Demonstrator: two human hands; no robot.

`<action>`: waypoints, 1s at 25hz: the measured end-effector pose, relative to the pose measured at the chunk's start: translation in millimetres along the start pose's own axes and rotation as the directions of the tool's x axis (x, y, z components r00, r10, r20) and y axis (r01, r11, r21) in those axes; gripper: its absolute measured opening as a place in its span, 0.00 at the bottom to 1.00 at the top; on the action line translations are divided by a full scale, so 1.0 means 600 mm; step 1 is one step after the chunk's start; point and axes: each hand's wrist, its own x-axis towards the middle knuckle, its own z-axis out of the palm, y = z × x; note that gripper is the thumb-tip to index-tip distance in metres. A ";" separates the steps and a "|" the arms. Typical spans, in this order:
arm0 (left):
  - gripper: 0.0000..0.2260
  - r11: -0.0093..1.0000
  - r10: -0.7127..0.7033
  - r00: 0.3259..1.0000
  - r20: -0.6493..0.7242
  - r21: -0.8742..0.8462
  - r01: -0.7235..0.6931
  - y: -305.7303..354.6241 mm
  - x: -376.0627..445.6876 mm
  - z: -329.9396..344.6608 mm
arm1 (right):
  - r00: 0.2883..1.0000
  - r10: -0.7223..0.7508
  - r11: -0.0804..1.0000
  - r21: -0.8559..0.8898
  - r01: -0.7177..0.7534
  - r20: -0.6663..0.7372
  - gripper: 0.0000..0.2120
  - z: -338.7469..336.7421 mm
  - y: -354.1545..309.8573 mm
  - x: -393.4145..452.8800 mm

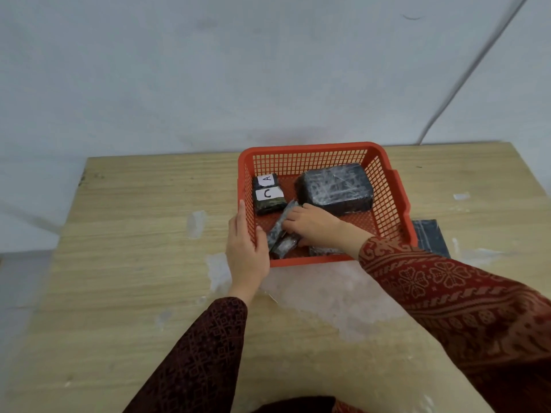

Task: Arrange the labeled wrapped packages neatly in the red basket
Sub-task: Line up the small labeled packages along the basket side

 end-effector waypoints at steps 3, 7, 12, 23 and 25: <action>0.26 1.000 0.006 1.000 -0.016 -0.001 -0.006 -0.002 0.001 0.001 | 0.999 0.001 0.980 0.196 -0.010 0.046 0.16 -0.031 0.028 0.004; 0.26 1.000 0.007 1.000 -0.022 -0.025 -0.008 -0.005 0.001 0.002 | 0.999 0.041 0.963 0.263 -0.048 0.033 0.12 -0.061 0.053 0.040; 0.26 0.999 0.004 1.000 -0.019 -0.040 -0.005 -0.004 0.003 0.002 | 0.992 0.026 0.978 0.202 -0.051 0.123 0.13 -0.055 0.044 0.063; 0.27 0.998 -0.024 1.000 -0.013 -0.061 0.023 -0.004 0.002 0.003 | 0.987 0.159 0.982 0.100 -0.161 0.028 0.17 -0.028 0.038 0.080; 0.27 0.998 -0.022 1.000 -0.017 -0.058 0.021 -0.004 0.002 0.004 | 0.990 0.138 0.982 0.125 -0.139 0.013 0.17 -0.024 0.038 0.075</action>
